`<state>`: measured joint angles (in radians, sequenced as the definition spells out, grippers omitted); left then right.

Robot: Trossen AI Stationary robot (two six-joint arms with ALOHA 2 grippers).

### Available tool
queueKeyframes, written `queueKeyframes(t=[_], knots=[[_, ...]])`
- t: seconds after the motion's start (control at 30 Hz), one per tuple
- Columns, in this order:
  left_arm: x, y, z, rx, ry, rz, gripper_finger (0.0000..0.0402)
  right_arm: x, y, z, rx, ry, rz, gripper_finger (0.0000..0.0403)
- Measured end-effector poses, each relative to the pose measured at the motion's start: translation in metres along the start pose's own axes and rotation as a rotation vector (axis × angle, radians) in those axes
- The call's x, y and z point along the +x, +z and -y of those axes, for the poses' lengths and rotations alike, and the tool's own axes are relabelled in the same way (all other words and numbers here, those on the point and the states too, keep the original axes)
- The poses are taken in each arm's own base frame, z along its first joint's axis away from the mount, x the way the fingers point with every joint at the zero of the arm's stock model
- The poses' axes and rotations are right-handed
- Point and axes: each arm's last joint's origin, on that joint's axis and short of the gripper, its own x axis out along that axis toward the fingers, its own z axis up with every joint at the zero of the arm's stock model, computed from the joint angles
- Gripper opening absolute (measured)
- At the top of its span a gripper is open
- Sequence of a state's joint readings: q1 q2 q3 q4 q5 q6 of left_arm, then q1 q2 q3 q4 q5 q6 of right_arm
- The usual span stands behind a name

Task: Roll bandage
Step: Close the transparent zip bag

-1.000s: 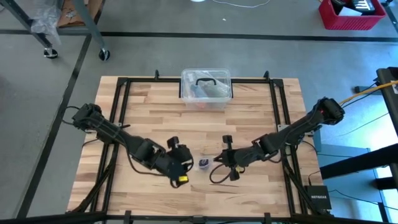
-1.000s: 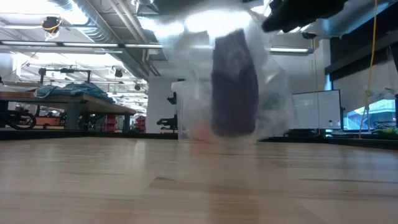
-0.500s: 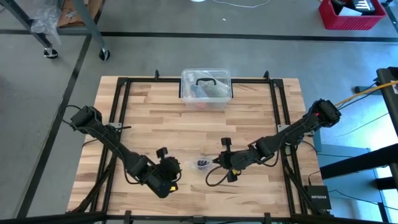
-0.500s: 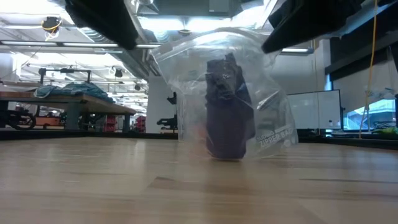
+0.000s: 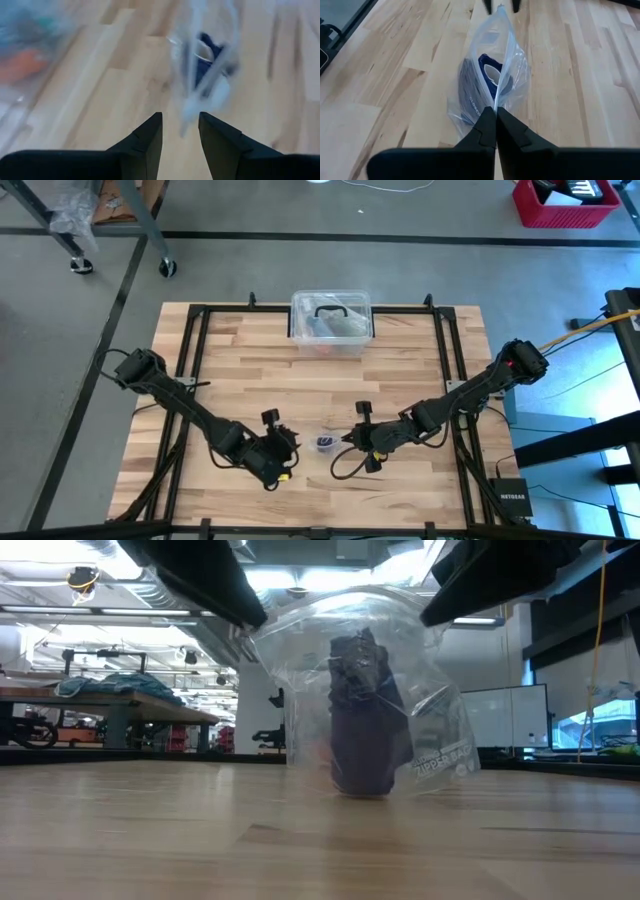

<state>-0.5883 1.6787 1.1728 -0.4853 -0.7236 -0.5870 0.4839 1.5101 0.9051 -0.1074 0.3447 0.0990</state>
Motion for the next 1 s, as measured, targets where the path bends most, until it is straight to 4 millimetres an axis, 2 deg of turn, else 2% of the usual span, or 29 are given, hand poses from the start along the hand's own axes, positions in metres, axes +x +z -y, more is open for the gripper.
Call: queueKeyframes(t=[0.47,0.83,1.0], knots=[[0.016,-0.002,-0.002,0.089,-0.031,-0.064,0.0064,0.0,0.0,0.0,-0.006,-0.002,0.001,0.0007],[0.016,-0.002,-0.002,0.086,-0.033,-0.063,0.0005,0.0,0.0,0.0,-0.005,-0.002,0.001,0.0007],[0.016,-0.001,-0.002,0.065,-0.033,-0.062,0.0001,0.0,0.0,0.0,0.007,-0.002,0.001,0.0008]])
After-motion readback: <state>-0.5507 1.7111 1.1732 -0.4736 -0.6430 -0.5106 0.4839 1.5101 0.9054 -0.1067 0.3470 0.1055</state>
